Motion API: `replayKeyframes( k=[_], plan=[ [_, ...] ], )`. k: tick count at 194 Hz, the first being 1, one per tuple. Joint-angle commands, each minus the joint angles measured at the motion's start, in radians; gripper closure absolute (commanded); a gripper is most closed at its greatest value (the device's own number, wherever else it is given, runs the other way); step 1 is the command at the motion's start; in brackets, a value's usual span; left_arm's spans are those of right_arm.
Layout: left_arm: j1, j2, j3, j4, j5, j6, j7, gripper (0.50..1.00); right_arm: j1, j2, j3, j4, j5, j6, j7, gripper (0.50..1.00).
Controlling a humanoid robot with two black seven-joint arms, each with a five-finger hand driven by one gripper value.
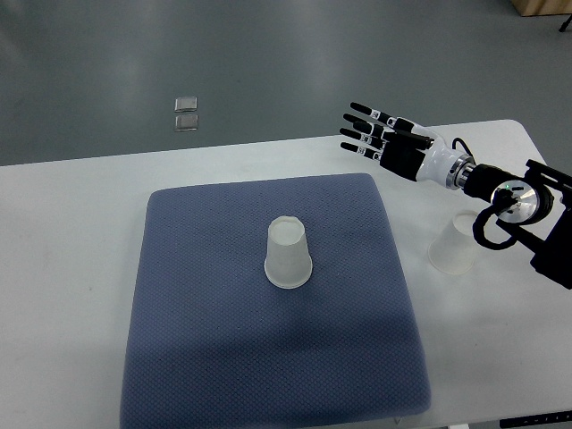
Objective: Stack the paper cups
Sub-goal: 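Move the right hand over the standing white paper cup beside the pad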
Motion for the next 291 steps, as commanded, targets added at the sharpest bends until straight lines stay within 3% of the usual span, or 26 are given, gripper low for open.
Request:
replayKeyframes(
  k=[1, 189, 224, 257, 291],
  plan=[
    [0.000, 0.000, -0.001, 0.000, 0.000, 0.000, 0.000, 0.500, 0.011, 0.002, 0.000, 0.010, 0.000, -0.016, 0.000, 0.574],
    [0.000, 0.000, 0.001, 0.001, -0.001, 0.000, 0.000, 0.500, 0.085, -0.037, 0.000, 0.007, -0.138, -0.038, -0.002, 0.574],
    [0.000, 0.000, 0.001, 0.000, 0.000, 0.000, -0.001, 0.500, 0.089, -0.092, -0.008, 0.002, -0.174, 0.008, -0.002, 0.576],
    [0.000, 0.000, 0.001, 0.000, 0.000, 0.000, -0.001, 0.500, 0.095, -0.176, 0.003, 0.004, -0.370, 0.046, 0.001, 0.576],
    [0.000, 0.000, 0.001, 0.000, 0.000, 0.000, -0.001, 0.500, 0.112, -0.264, 0.006, 0.004, -0.522, 0.142, 0.017, 0.576]
  ],
)
